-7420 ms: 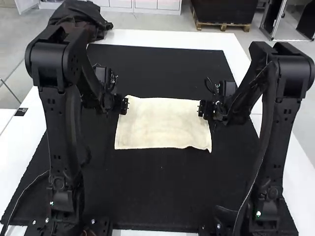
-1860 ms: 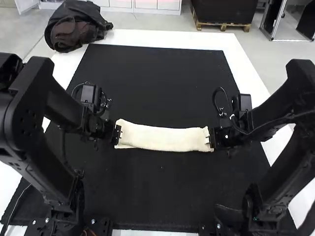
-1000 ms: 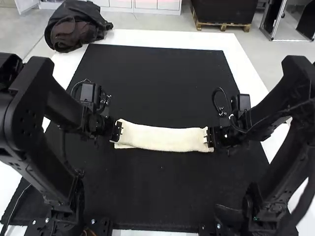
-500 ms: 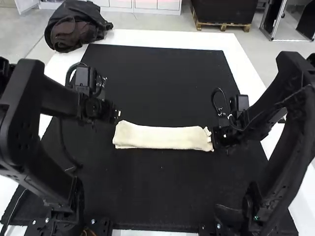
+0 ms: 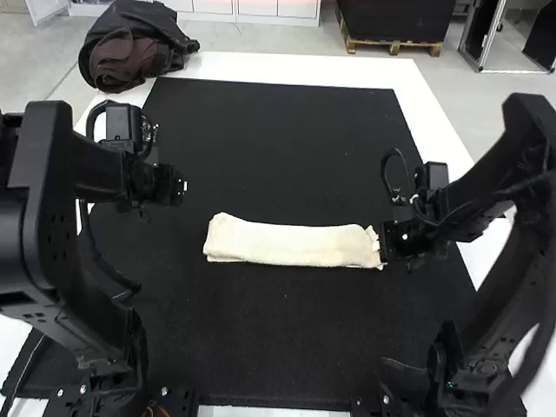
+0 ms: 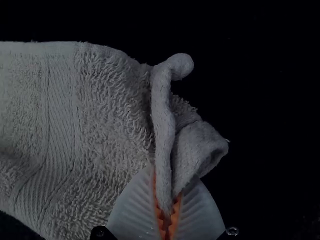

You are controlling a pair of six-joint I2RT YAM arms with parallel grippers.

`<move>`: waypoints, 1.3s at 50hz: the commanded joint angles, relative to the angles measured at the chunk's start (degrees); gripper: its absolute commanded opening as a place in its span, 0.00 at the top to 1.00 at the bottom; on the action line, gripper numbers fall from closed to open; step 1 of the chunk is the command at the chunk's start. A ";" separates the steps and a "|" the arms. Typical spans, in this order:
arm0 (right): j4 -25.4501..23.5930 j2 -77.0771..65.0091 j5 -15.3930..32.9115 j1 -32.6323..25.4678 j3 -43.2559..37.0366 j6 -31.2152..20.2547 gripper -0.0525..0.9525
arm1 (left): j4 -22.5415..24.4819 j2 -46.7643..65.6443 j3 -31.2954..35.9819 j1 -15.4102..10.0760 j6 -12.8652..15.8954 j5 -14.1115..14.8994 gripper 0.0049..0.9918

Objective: Fold the towel.

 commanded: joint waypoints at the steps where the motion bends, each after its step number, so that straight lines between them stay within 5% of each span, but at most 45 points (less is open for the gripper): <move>1: -2.30 -4.63 -1.47 -1.54 2.55 -0.18 0.97 | -0.06 -1.03 1.73 0.55 0.71 0.88 0.03; 13: -7.22 -7.09 -5.17 0.13 4.57 0.70 0.97 | -0.24 -1.03 1.56 0.29 0.71 0.97 0.03; 23: -7.05 -7.09 -5.17 8.92 5.80 4.13 0.97 | -0.06 -0.68 1.21 0.29 0.62 0.97 0.03; 42: -0.01 -1.64 -5.25 26.50 10.63 14.94 0.97 | 0.81 0.11 0.85 0.29 0.36 0.88 0.03; 65: 6.93 10.22 -5.25 41.09 18.28 17.31 0.97 | 1.87 0.37 -0.82 0.55 0.27 0.62 0.03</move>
